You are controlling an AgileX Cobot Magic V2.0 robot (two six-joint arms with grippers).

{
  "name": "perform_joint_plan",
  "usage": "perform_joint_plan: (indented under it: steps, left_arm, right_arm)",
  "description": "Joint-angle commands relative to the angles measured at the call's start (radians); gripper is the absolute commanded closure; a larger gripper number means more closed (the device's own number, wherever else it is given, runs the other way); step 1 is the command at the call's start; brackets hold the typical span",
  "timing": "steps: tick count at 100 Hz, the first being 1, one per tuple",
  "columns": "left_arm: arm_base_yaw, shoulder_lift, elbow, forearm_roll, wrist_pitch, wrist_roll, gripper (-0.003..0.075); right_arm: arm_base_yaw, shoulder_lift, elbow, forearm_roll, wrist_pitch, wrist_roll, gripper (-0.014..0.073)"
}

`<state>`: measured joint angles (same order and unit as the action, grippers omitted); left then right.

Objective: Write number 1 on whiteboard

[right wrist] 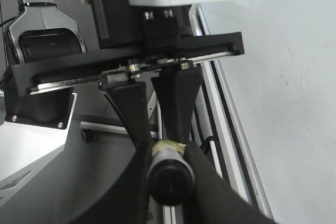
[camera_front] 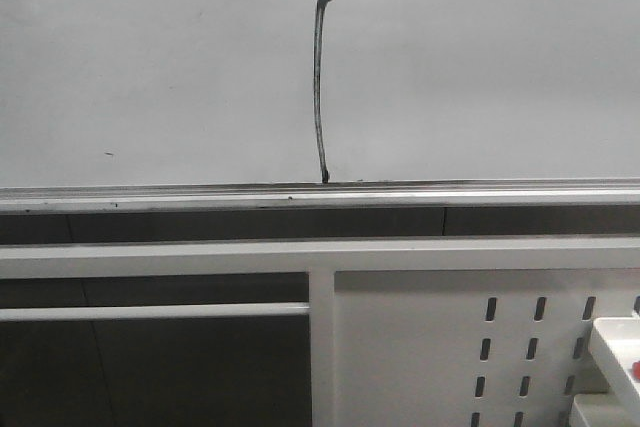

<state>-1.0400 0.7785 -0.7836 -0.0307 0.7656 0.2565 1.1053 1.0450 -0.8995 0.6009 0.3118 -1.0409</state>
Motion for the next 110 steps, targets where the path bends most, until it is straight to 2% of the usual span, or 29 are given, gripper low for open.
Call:
perform_joint_plan:
  steps: [1, 55, 67, 83, 104, 110]
  left_arm:
    - [0.001, -0.004, -0.038, -0.008, -0.11, -0.017, 0.0552]
    - [0.001, -0.004, -0.038, -0.013, -0.153, -0.017, 0.0545]
    - [0.001, -0.004, -0.038, -0.013, -0.153, -0.017, 0.0601]
    - [0.001, -0.004, -0.038, -0.013, -0.153, -0.017, 0.0741]
    - [0.001, -0.004, -0.038, -0.013, -0.155, -0.017, 0.074]
    - [0.001, -0.004, -0.038, -0.013, -0.159, -0.017, 0.074]
  right_arm:
    - [-0.001, -0.013, -0.03, 0.016, 0.008, -0.003, 0.0671]
    - [-0.001, -0.013, -0.03, 0.016, 0.009, -0.003, 0.0671]
    - [-0.001, -0.013, -0.03, 0.016, 0.009, -0.003, 0.0671]
    - [-0.001, -0.013, -0.03, 0.016, 0.009, -0.003, 0.0671]
    - [-0.001, -0.013, -0.03, 0.019, 0.002, -0.003, 0.0669]
    - [-0.001, -0.013, -0.03, 0.021, 0.001, -0.003, 0.0638]
